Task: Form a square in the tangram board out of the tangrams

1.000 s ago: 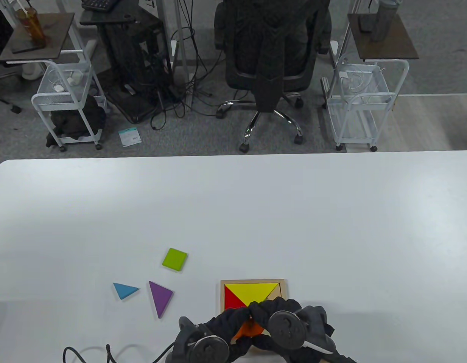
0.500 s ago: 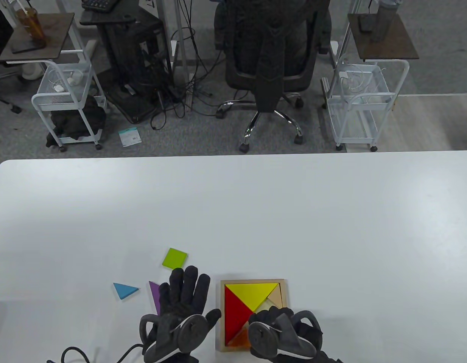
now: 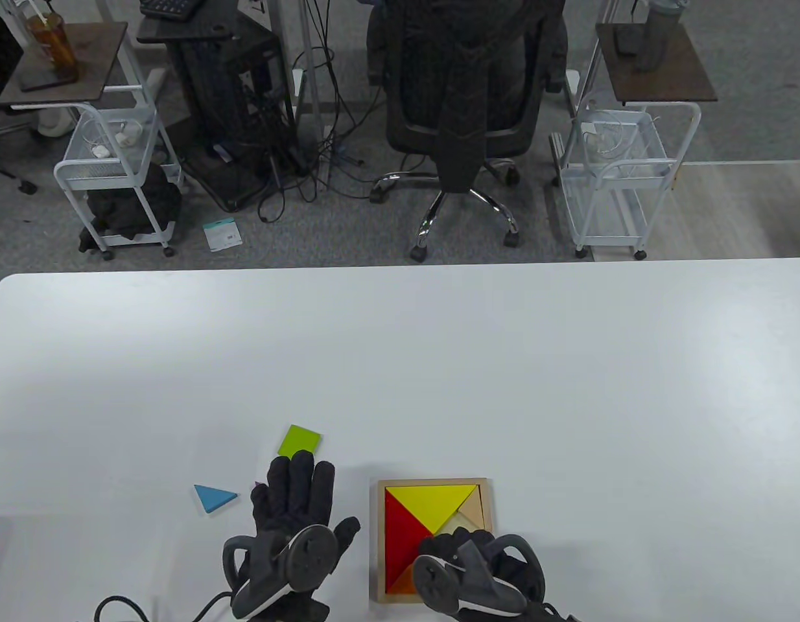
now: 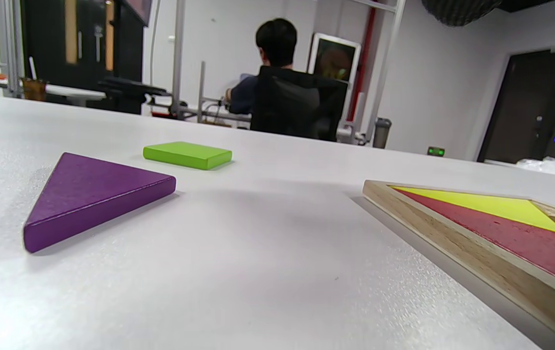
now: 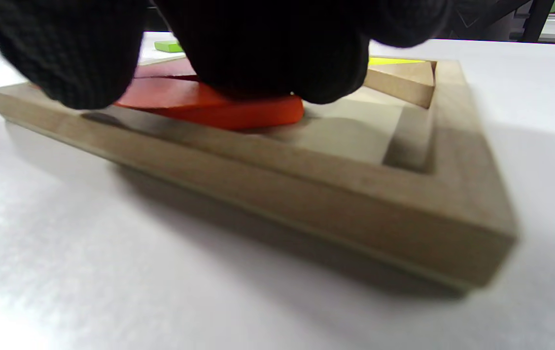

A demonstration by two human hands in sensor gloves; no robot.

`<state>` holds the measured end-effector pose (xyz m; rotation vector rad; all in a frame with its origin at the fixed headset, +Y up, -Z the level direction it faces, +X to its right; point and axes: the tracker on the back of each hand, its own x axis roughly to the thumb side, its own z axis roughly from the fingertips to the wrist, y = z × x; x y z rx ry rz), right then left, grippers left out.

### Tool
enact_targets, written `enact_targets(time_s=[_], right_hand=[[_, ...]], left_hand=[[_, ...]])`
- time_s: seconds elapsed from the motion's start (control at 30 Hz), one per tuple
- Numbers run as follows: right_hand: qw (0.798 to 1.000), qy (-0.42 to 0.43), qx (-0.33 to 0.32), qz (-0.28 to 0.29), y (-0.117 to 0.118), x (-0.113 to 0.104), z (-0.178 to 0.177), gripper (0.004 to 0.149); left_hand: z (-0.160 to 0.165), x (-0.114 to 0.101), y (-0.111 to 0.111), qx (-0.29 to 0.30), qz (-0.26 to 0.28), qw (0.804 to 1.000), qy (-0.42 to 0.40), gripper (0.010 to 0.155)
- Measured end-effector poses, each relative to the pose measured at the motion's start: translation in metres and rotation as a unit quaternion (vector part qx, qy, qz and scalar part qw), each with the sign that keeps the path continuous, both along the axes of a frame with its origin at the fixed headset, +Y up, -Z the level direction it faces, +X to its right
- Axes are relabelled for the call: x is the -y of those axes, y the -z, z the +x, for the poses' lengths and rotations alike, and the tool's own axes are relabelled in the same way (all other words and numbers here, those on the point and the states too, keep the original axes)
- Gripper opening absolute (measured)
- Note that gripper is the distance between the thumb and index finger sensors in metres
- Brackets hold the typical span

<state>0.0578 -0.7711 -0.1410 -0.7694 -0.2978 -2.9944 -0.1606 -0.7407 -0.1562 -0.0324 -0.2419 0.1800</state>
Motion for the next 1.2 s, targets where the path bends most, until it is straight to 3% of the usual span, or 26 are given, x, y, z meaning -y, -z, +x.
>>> enact_targets(time_s=[0.13,0.33,0.5,0.63,0.9,1.03,1.13,1.2], right_hand=[[0.999,0.02,0.03,0.033,0.004,-0.015,0.01,0.077],[0.97,0.097,0.205,0.091,0.028,-0.059,0.074,0.088],[0.942,0.087,0.316,0.07,0.048,-0.052,0.124,0.092],[0.937,0.091,0.337,0.023,0.056,-0.039,0.137,0.091],[0.939,0.09,0.33,0.026,0.056,-0.039,0.135,0.09],[0.941,0.089,0.326,0.024,0.056,-0.038,0.134,0.09],[0.94,0.076,0.331,0.027,0.056,-0.037,0.133,0.091],[0.94,0.074,0.331,0.026,0.056,-0.037,0.133,0.091]], left_hand=[[0.0,0.001,0.001,0.002,-0.008,1.0,0.001,0.08],[0.001,0.001,0.001,0.003,-0.014,1.0,0.006,0.08],[-0.002,0.002,0.002,-0.008,-0.022,1.0,0.007,0.08],[-0.006,0.004,0.004,-0.021,-0.026,0.999,0.008,0.08],[-0.013,0.0,0.012,-0.031,-0.03,0.999,0.032,0.081],[-0.008,-0.004,0.04,0.027,-0.08,0.991,0.1,0.088],[-0.005,-0.004,0.074,0.06,-0.149,0.968,0.194,0.091],[-0.005,-0.002,0.094,0.068,-0.168,0.959,0.216,0.089]])
